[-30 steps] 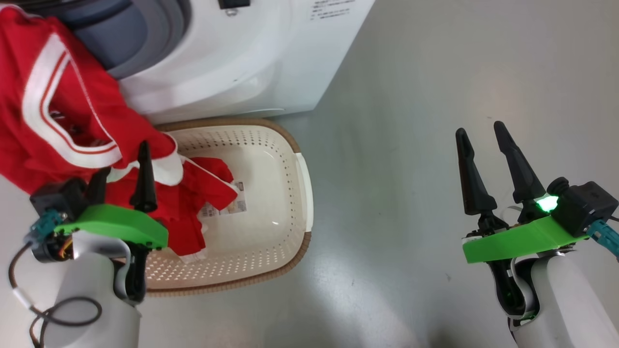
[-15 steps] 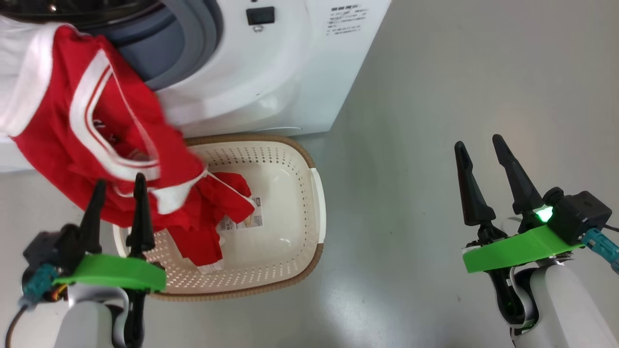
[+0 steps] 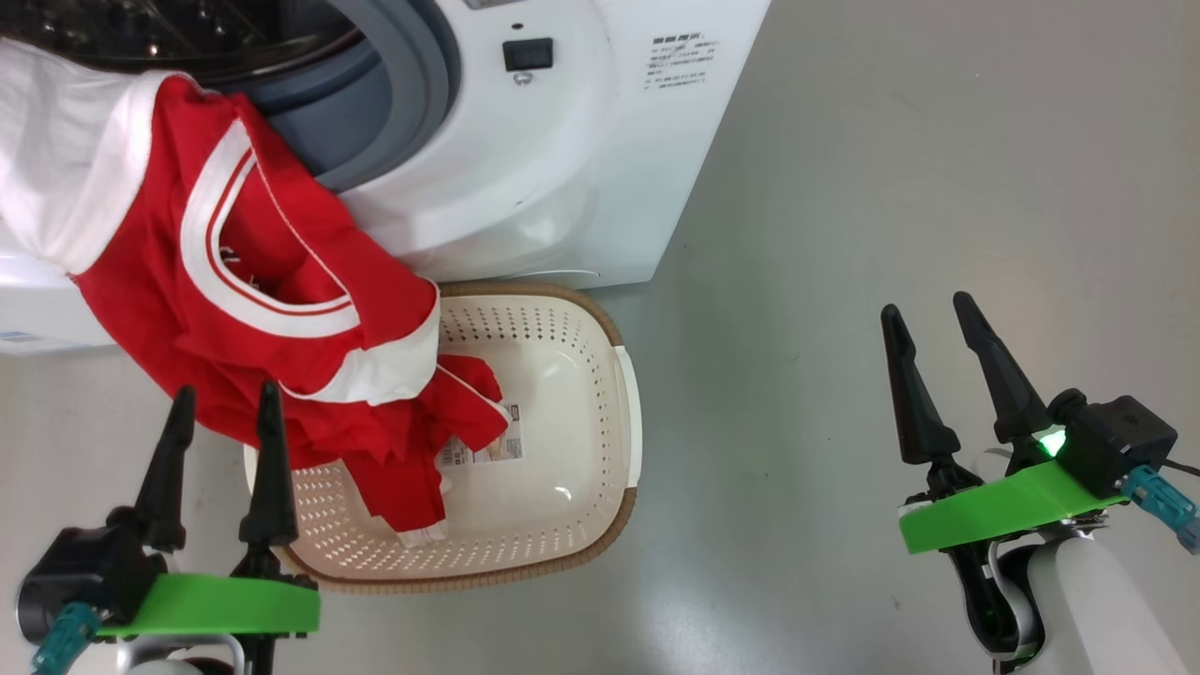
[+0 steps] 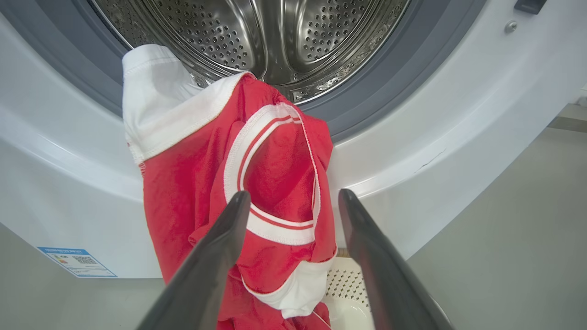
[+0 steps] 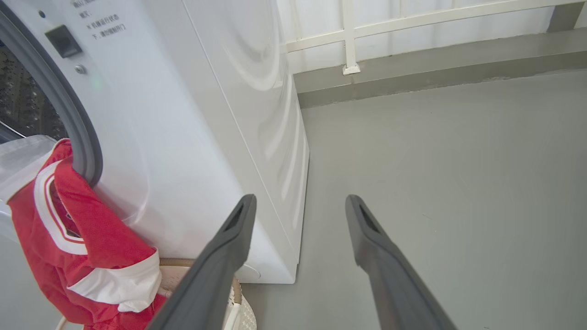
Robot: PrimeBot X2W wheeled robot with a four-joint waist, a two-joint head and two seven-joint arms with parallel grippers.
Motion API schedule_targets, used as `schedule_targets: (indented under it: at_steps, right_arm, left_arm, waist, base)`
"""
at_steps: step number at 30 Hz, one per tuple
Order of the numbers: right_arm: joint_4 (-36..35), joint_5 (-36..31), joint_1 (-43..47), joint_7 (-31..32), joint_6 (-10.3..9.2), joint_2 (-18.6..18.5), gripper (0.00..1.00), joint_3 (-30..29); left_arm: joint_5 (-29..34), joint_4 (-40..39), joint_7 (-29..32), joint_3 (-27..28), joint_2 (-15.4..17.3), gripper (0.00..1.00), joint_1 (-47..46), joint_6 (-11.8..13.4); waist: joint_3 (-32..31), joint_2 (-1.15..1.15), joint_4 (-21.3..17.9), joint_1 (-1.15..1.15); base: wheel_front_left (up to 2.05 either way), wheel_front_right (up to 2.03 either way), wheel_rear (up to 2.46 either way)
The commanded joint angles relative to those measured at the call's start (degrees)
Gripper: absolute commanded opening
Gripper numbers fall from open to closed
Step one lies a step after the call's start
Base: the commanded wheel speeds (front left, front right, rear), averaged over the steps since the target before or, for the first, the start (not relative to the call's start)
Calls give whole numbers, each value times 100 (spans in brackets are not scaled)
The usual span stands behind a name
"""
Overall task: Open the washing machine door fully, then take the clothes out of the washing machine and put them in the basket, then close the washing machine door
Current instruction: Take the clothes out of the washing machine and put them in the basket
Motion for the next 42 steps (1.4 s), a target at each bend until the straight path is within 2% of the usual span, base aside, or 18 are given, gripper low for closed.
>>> schedule_targets:
  at_steps: [1, 13, 20, 25, 35, 38, 42]
  right_arm:
    - [-122, -44, 100, -37, 2, -3, 100, 74]
    - [-120, -16, 83, -37, 2, -3, 100, 62]
    - [-122, 33, 46, -37, 2, -3, 100, 142]
    - [-121, 83, -22, -37, 2, -3, 100, 211]
    - [-148, 200, -113, -37, 2, -3, 100, 415]
    - [-158, 222, -117, -37, 2, -3, 100, 438]
    - [-179, 256, -185, -37, 2, -3, 100, 502]
  left_arm:
    - [-58, -220, -29, 166, 77, 100, 173, -32]
    - [-53, -270, -29, 152, 76, 100, 42, -32]
    - [208, -159, -29, 204, 107, 100, -605, -32]
    - [242, 364, -29, 329, 375, 100, -1241, -32]
    - [573, 1903, -29, 468, 906, 100, -2300, -32]
    - [618, 2038, -29, 515, 907, 100, -2497, -32]
    - [715, 2388, -29, 646, 1118, 100, -2932, -27]
  waist:
    - [3, 0, -1, 0]
    - [9, 0, -23, 0]
    - [45, 0, -44, 0]
    - [113, 0, -160, 0]
    - [283, 0, -517, 0]
    - [325, 0, -566, 0]
    - [467, 0, -656, 0]
  base:
    - [0, 0, 0]
    - [0, 0, 0]
    - [0, 0, 0]
    - [0, 0, 0]
    - [0, 0, 0]
    - [0, 0, 0]
    - [0, 0, 0]
